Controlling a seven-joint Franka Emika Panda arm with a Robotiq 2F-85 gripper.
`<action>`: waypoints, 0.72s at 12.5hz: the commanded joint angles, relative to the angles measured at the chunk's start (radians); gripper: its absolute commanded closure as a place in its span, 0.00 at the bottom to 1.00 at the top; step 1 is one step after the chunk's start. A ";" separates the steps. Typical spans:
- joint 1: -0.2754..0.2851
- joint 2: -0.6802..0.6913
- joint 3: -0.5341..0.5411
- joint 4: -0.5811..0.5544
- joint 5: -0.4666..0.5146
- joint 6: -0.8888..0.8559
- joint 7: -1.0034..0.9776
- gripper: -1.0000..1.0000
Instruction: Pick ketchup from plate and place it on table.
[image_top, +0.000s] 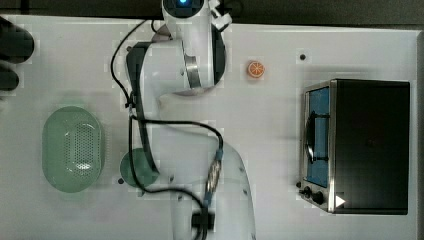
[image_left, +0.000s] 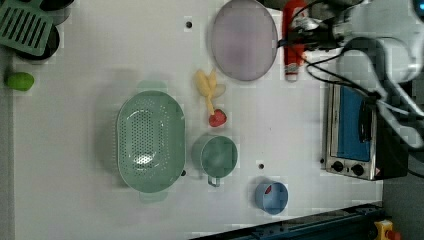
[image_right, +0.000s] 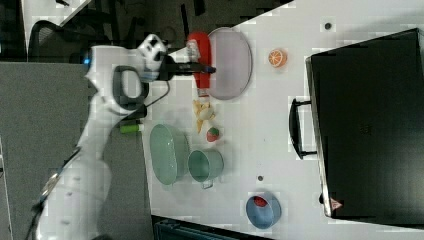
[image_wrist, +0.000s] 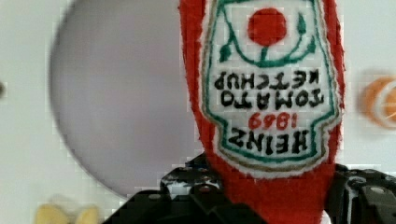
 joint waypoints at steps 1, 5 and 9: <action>-0.058 -0.162 0.001 -0.032 0.086 -0.019 -0.022 0.40; -0.122 -0.344 -0.003 -0.252 0.145 -0.017 -0.022 0.40; -0.139 -0.515 -0.022 -0.521 0.145 0.034 -0.022 0.40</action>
